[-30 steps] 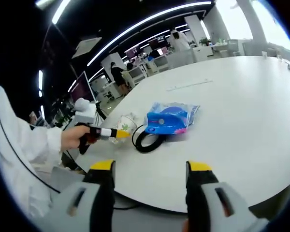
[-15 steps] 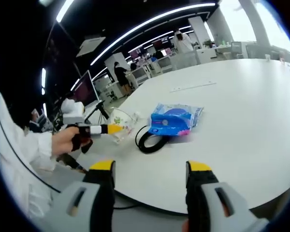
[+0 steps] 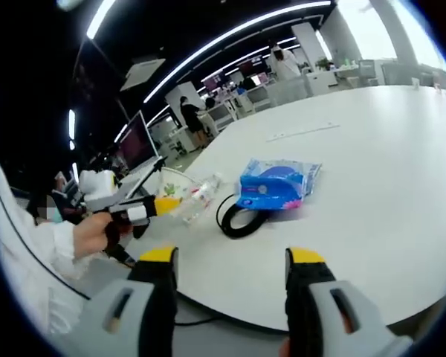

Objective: Arrange the tabletop items into an orderly group along one side of the table until the central work area is clear of visible clutter.

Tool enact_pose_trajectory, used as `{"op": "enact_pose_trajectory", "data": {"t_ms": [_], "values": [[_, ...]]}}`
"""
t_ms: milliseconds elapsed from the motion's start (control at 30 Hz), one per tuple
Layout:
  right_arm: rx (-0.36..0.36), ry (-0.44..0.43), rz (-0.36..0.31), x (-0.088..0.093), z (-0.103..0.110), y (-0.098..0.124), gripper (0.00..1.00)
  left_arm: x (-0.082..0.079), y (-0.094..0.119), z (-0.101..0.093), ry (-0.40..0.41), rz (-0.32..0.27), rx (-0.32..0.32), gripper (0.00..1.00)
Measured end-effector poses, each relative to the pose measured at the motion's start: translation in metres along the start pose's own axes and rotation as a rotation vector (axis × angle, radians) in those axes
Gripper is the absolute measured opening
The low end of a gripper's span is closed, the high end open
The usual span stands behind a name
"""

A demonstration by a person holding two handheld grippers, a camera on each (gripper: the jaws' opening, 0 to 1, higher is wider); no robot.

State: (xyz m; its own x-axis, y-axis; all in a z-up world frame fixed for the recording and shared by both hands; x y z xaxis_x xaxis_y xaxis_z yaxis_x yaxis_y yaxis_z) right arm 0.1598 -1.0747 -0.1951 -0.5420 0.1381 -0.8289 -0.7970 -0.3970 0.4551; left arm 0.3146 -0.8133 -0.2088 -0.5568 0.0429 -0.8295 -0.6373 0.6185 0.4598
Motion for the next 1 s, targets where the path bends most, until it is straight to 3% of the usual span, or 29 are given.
{"op": "enact_pose_trajectory", "data": {"t_ms": [233,633,833,1000], "values": [[-0.070,0.049,-0.014,-0.019,0.010,-0.016,0.56,0.001,0.015,-0.006,-0.032,-0.045,0.034,0.35],[-0.163,0.118,-0.013,-0.035,0.025,-0.040,0.55,0.014,0.038,-0.006,-0.007,-0.075,-0.003,0.36],[-0.188,0.138,-0.019,-0.045,0.025,-0.054,0.55,0.025,0.044,-0.008,-0.006,-0.053,-0.003,0.36],[-0.206,0.158,-0.025,-0.054,0.028,-0.058,0.55,0.027,0.051,-0.005,0.002,-0.073,-0.015,0.36]]}}
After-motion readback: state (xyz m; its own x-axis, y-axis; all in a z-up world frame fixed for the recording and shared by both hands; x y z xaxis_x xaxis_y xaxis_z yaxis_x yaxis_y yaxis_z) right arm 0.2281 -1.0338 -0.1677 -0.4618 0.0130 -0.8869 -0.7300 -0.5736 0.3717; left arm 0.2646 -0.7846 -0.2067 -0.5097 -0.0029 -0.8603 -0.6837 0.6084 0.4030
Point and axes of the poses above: the point that each gripper's makers call its tool centre point, and the gripper's own axes: y roughly backward along the fingers, z roughly to its left, x roughly out of its underside, the point moved 10 cm from there along y, roughly backward along the fingers, and after that the axes turned 11 degrees about y, right-handed, at the moved point
